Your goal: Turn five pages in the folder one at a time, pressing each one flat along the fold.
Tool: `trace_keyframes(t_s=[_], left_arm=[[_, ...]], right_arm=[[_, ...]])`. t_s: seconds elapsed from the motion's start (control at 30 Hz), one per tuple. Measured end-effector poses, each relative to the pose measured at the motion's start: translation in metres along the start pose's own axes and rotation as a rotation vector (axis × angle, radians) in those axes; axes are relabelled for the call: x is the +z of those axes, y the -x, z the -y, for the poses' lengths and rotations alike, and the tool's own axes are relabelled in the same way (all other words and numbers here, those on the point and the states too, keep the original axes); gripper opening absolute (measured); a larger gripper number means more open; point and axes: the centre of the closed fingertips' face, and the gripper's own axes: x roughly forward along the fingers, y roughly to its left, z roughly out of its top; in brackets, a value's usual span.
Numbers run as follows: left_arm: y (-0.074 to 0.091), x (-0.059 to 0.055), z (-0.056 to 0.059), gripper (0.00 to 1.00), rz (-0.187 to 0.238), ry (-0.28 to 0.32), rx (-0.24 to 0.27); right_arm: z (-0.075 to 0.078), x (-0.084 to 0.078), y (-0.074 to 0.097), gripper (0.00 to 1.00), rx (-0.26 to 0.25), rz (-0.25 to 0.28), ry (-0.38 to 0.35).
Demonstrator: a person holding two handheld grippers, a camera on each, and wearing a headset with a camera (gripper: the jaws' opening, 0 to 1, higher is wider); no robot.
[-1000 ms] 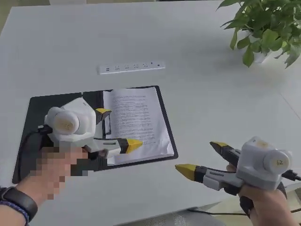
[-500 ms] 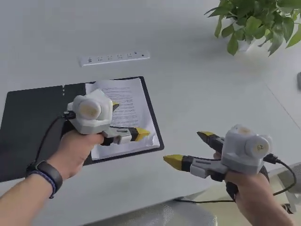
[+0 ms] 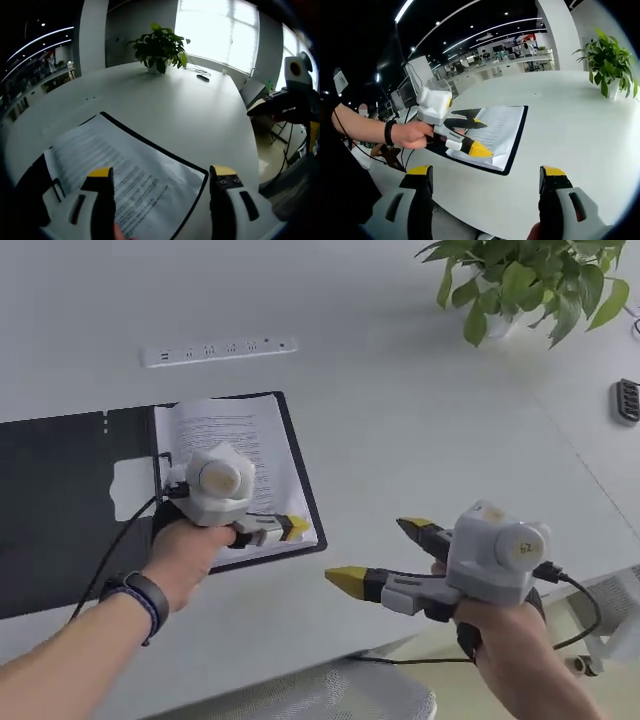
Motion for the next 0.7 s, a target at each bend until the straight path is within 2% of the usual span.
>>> trace_keyframes(t_s=[0.13,0.27,0.4,0.47,0.5,0.7], left_arm=[[-0.013,-0.010,-0.004,0.78,-0.021,0.023,0.018],[-0.019,-0.018,0.001,0.78,-0.052,0.011,0.029],[-0.025,-0.028,-0.003,0.76,-0.080,-0.016,0.056],[-0.027,-0.033,-0.008,0.73,-0.102,-0.066,0.083],[-0.028,-0.033,-0.006,0.73,-0.095,-0.056,0.078],[-0.028,-0.033,-0.009,0.71,-0.088,-0.057,0.079]], right_arm=[[0.004,0.000,0.002,0.87,-0.004,-0.001,-0.010],[0.008,0.000,0.004,0.87,-0.008,-0.001,-0.015],[0.013,0.000,0.005,0.86,-0.012,0.001,-0.028],[0.014,0.001,0.006,0.86,-0.016,0.002,-0.033],[0.015,0.001,0.006,0.86,-0.016,0.004,-0.038],[0.015,-0.003,0.003,0.86,-0.009,-0.005,-0.040]])
